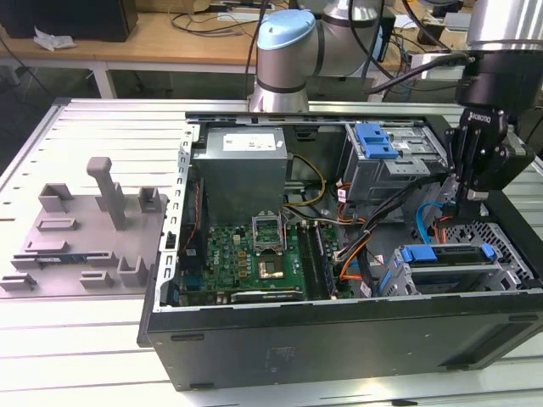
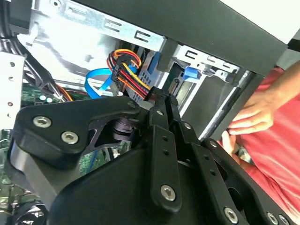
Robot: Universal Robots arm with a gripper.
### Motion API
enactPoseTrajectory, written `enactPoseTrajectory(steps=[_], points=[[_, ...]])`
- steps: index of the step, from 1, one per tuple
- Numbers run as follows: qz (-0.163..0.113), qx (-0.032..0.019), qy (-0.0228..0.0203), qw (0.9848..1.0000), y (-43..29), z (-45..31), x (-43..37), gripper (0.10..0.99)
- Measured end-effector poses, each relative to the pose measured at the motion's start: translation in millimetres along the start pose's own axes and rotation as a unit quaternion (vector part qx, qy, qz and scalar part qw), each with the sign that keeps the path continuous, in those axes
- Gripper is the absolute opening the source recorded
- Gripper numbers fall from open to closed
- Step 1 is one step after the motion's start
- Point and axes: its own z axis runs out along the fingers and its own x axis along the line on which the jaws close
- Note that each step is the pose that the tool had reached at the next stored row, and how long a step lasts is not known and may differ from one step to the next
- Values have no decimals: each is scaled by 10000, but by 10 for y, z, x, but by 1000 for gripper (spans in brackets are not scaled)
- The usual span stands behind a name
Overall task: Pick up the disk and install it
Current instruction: 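Insert the first disk wire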
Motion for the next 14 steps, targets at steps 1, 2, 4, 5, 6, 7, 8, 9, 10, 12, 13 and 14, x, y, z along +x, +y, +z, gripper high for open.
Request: enactPoseTrajectory(steps=[1,2,4,5,6,7,8,9,10,12,13,14], points=[[1,-7,-89,10000,-3,2,26,165],[2,-10,-135,9999,-4,2,41,165],[3,-18,-234,9997,-8,2,74,165],[4,-22,-287,9996,-10,2,92,165],[4,-26,-343,9994,-12,3,111,165],[5,-29,-386,9992,-14,3,126,165],[6,-35,-458,9989,-17,2,153,165],[7,-39,-506,9987,-19,1,172,165],[7,-42,-545,9985,-21,1,186,165],[9,-49,-640,9979,-25,1,221,165],[10,-55,-718,9974,-27,2,246,165],[10,-58,-761,9971,-29,3,259,165]])
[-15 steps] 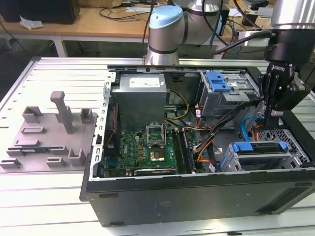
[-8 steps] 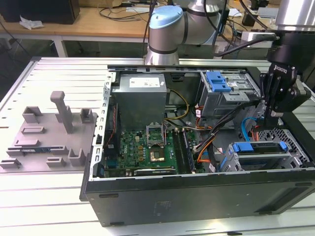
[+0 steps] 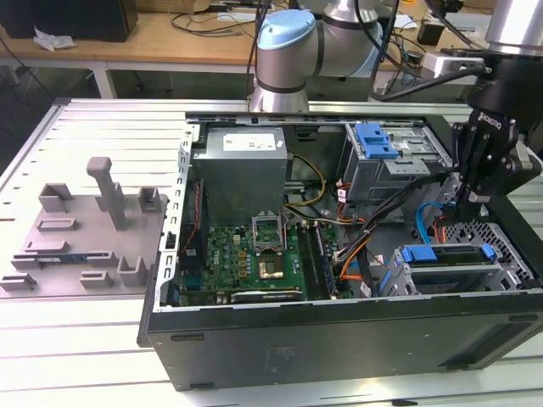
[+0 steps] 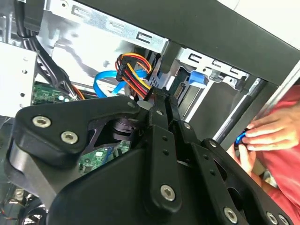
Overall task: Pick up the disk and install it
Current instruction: 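Insert the first disk wire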
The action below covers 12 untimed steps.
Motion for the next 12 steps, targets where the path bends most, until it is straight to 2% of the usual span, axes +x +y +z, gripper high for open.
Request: enactPoseTrajectory(steps=[3,5,9,10,12], points=[[2,-11,-148,9999,-5,-4,45,165],[4,-21,-287,9996,-10,-9,91,165],[7,-33,-451,9990,-17,-17,151,165],[8,-40,-540,9985,-21,-23,187,165],[10,-49,-671,9977,-27,-33,240,165]])
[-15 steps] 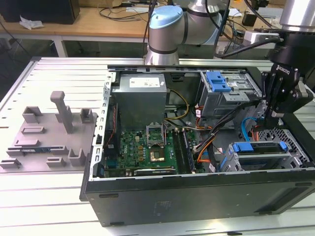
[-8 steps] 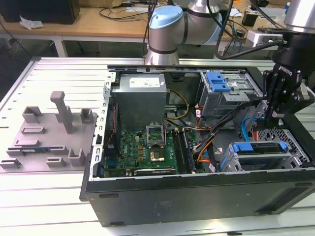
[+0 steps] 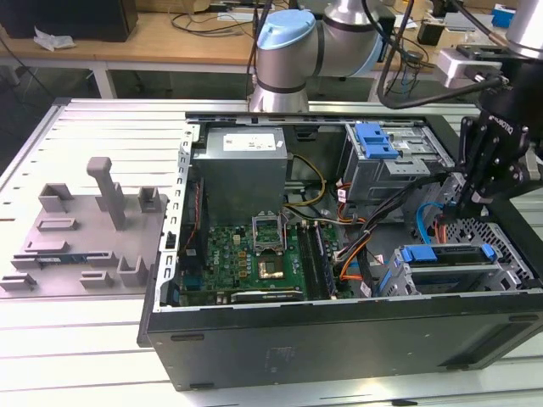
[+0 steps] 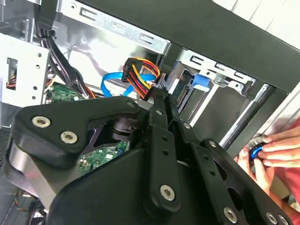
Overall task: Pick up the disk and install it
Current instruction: 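Insert the first disk wire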
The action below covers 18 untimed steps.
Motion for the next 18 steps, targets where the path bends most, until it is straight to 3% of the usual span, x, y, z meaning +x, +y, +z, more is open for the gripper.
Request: enactPoseTrajectory(steps=[2,5,8,13,18], points=[[1,-5,-62,10000,-4,-8,32,165],[-6,-7,-95,10000,-11,3,121,165],[-69,0,-97,9999,-13,7,162,165],[-280,22,-97,9996,-15,10,178,165],[-305,24,-96,9995,-16,10,182,165]])
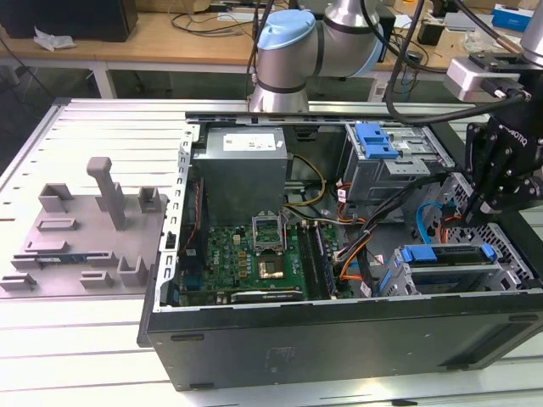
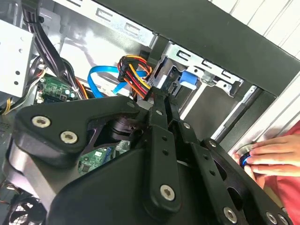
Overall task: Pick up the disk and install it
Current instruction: 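Insert the first disk wire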
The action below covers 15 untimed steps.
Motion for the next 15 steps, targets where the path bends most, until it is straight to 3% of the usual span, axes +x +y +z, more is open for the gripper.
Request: enactPoseTrajectory(steps=[5,9,10,12,13,15], points=[[-20,-17,8,10000,-19,1,-2,165],[-198,-25,57,9998,-30,3,-2,165],[-299,-26,87,9995,-30,5,-2,165],[-323,-125,104,9993,-29,7,-4,165],[-334,-216,107,9992,-30,8,-7,165],[-347,-314,108,9988,-29,15,-9,165]])
